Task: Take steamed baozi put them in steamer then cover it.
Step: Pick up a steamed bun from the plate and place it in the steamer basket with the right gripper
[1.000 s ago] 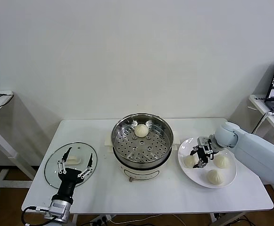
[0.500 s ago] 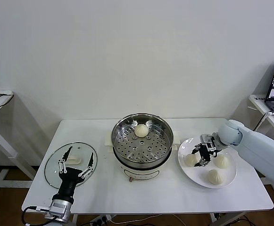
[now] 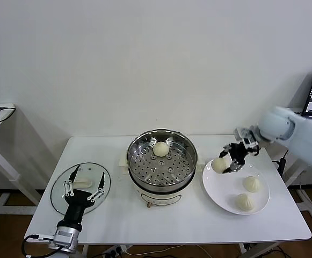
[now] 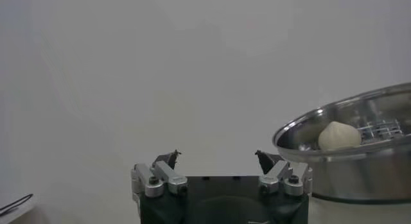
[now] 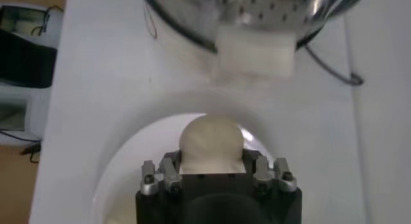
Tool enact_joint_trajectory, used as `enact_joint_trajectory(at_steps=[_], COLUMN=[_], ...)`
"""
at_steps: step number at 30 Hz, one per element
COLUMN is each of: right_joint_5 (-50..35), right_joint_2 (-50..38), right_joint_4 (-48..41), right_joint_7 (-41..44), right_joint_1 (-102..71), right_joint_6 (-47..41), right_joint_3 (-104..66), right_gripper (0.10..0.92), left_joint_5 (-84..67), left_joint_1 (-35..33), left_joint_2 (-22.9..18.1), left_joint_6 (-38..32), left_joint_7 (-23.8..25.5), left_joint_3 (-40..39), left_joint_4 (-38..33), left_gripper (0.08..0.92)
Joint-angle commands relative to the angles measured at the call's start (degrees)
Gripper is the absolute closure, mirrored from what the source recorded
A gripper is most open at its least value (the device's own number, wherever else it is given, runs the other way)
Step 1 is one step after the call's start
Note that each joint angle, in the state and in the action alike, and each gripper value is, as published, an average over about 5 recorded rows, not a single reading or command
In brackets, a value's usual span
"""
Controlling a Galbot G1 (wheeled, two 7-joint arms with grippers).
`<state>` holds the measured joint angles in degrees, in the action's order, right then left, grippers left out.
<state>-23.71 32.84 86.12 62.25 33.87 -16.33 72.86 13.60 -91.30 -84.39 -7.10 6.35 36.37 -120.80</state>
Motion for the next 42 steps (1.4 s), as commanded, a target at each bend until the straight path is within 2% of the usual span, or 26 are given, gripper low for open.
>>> enact_joint_trajectory(at_steps=[1, 7, 14, 28, 42], right_joint_5=[-15.2, -18.2, -19.2, -16.2, -10.9], right_joint_2=[3.6, 11.0, 21.5, 37.4, 45.1], right_joint_4=[11.1, 11.2, 5.5, -8.5, -20.6], right_joint_7=[-1.5, -6.1, -11.7, -12.8, -11.6], right_joint_1=[22.5, 19.8, 12.9, 3.2, -5.4], right_joint_6=[-7.6, -12.9, -17.2, -20.5, -19.4], right_joint_3=[16.5, 15.7, 10.4, 6.3, 3.3], right_gripper=[0.372, 0.372, 0.381, 0.382, 0.381], left_joint_5=[-0.2, -0.8, -1.4, -2.0, -2.2], left_joint_1=[0.0, 0.5, 0.9, 1.6, 1.5], left_joint_2=[0.2, 0.1, -0.1, 0.0, 0.1], left_joint_6=[-0.2, -0.2, -0.3, -0.2, -0.4], left_joint_7=[0.2, 0.2, 0.4, 0.8, 1.3], left_joint_3=[0.3, 0.9, 1.6, 2.5, 4.1], left_joint_4=[-0.4, -0.5, 0.1, 0.9, 1.3], left_gripper=[0.177, 0.177, 0.177, 0.177, 0.177])
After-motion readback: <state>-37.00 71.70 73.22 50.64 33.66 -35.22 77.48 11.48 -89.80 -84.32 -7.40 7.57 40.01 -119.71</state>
